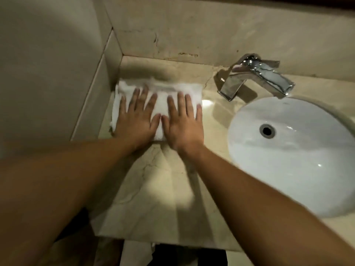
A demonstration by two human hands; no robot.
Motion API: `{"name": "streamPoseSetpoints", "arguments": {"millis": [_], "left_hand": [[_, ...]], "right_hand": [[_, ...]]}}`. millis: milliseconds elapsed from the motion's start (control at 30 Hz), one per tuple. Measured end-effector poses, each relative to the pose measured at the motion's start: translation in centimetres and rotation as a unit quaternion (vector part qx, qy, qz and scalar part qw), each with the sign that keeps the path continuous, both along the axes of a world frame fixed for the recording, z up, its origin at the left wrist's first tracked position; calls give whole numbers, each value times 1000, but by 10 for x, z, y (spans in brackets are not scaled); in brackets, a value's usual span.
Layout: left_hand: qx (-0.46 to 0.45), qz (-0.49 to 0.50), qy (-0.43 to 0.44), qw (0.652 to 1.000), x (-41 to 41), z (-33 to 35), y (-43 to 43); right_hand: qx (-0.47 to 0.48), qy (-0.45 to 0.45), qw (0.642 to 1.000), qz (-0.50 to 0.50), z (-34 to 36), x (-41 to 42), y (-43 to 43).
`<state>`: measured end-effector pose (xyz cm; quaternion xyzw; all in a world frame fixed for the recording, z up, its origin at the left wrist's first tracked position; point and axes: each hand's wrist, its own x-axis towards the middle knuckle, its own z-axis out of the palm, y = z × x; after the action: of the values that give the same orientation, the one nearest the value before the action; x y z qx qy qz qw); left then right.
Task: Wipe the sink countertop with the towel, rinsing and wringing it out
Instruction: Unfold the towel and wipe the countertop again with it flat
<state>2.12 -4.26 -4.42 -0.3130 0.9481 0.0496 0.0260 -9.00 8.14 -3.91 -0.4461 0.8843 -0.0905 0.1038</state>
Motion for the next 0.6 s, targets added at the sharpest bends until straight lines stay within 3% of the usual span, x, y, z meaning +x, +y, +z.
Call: {"name": "streamPoseSetpoints", "arguments": {"millis": [300,600], "left_hand": [[11,-76,1,997,153,-4,172],[-6,-143,8,990,148,-10,166]], "right_hand": [[36,-7,999,-40,1,164,185],[-24,-44,998,-26,-7,149,212]]}}
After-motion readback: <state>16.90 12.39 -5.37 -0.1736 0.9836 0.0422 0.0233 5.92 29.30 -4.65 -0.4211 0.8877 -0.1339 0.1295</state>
